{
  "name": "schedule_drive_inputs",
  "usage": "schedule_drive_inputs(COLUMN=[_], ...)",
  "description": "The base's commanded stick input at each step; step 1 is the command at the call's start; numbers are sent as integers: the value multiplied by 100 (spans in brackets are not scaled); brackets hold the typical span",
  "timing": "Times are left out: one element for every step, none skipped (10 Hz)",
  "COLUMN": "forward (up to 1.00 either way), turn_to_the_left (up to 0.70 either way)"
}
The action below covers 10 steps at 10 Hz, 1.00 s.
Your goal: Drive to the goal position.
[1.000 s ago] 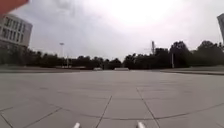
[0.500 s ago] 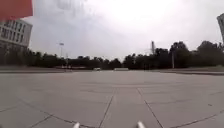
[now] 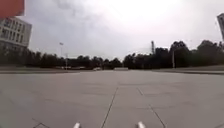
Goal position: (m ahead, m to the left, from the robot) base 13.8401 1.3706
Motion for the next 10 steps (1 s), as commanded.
schedule_drive_inputs(forward=[50, 50, 50, 50, 50, 50, 50, 50, 50, 50], turn_to_the_left=[0, 0, 0, 0, 0, 0, 0, 0, 0, 0])
